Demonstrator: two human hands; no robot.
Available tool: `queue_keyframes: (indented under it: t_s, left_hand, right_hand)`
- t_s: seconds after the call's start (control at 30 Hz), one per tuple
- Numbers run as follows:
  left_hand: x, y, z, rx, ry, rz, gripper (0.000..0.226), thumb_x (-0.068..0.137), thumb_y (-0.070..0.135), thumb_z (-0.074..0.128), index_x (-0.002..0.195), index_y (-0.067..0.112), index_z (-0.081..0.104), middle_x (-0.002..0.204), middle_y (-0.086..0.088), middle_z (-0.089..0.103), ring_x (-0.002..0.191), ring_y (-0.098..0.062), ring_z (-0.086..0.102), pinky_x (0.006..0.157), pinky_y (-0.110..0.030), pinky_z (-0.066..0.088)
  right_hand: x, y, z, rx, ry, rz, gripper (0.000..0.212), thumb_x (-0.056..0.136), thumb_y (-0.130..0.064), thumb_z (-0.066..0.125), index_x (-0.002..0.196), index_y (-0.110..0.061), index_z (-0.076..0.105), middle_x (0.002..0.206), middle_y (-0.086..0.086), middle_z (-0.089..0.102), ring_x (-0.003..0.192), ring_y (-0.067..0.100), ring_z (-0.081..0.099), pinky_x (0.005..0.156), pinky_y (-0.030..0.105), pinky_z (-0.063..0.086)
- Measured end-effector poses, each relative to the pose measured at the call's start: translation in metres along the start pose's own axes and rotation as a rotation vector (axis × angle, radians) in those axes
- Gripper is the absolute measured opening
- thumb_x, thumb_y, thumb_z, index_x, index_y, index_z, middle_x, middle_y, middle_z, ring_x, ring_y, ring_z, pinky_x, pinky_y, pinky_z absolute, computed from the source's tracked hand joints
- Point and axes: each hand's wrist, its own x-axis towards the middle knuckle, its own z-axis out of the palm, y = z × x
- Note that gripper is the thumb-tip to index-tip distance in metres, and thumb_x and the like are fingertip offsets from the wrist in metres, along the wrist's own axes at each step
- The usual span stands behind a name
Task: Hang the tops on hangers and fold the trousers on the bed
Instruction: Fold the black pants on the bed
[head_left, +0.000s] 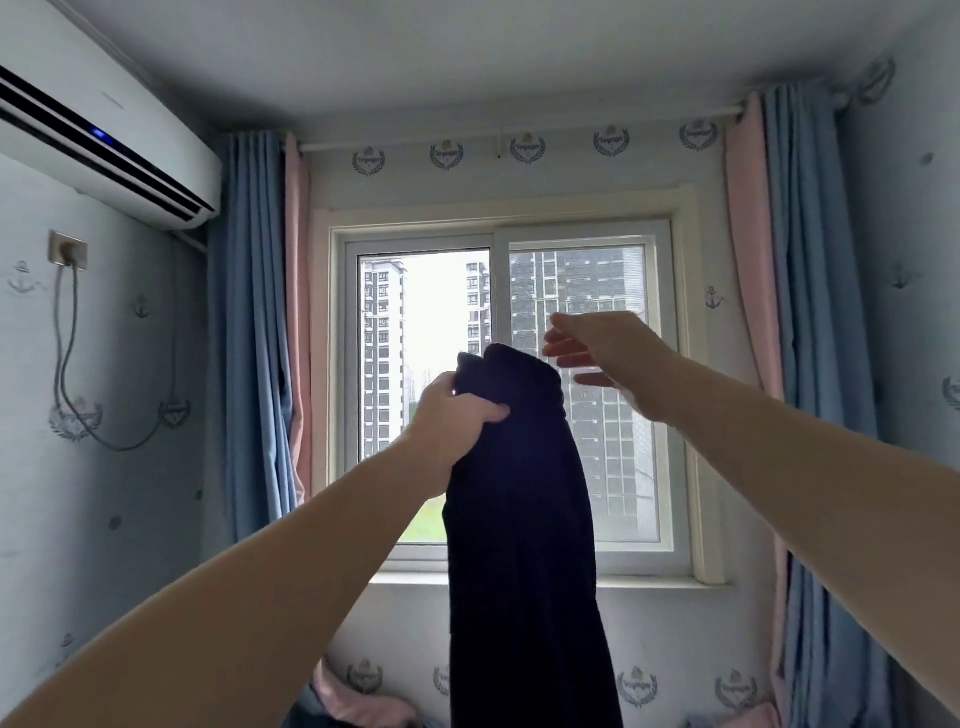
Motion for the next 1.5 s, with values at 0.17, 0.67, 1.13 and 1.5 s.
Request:
queue_keyframes:
  t_s: [0.17, 0.67, 1.13, 1.5]
  left_hand:
    - [0.005, 0.015, -0.030, -0.152, -0.127, -0.016, 0.040, 0.085, -0.002, 0.062, 0.119, 0.019, 0.068, 0.107, -0.011, 0.077, 0.093, -0.032, 0.075, 0.073, -0.044, 0.062]
    - [0.019, 0.033, -0.097, 0.256, 0.109, 0.096, 0.030, 0.079, 0.002, 0.058, 0.107, 0.013, 0.066, 0.101, -0.012, 0.074, 0.094, -0.034, 0.070, 0.089, -0.053, 0.058]
    - [-0.001, 0.071, -0.134, 0.086, 0.079, 0.148, 0.025, 0.067, 0.025, 0.052, 0.088, 0.013, 0.060, 0.072, -0.004, 0.057, 0.064, -0.023, 0.055, 0.058, -0.033, 0.044]
    - [-0.139, 0.151, -0.171, 0.099, 0.058, 0.264, 0.011, 0.084, 0.013, 0.056, 0.091, 0.011, 0.065, 0.076, -0.005, 0.062, 0.068, -0.023, 0.061, 0.059, -0.031, 0.048]
  right_hand:
    - [-0.020, 0.074, -0.008, 0.201, -0.144, 0.351, 0.097, 0.077, -0.079, 0.060, 0.154, -0.030, 0.026, 0.158, 0.015, 0.037, 0.142, 0.035, 0.038, 0.113, 0.059, 0.032]
    - [-0.010, 0.029, 0.050, 0.243, -0.095, 0.107, 0.028, 0.090, -0.018, 0.074, 0.116, -0.010, 0.070, 0.103, 0.010, 0.078, 0.094, 0.030, 0.075, 0.081, 0.038, 0.062]
    - [-0.048, -0.057, 0.079, 0.182, 0.036, 0.056, 0.040, 0.084, -0.046, 0.078, 0.107, -0.014, 0.074, 0.098, 0.007, 0.078, 0.086, 0.025, 0.077, 0.068, 0.032, 0.062]
    - [-0.174, -0.163, 0.080, 0.072, 0.058, -0.005, 0.036, 0.085, -0.049, 0.076, 0.103, -0.018, 0.074, 0.094, 0.003, 0.079, 0.084, 0.020, 0.077, 0.068, 0.029, 0.063]
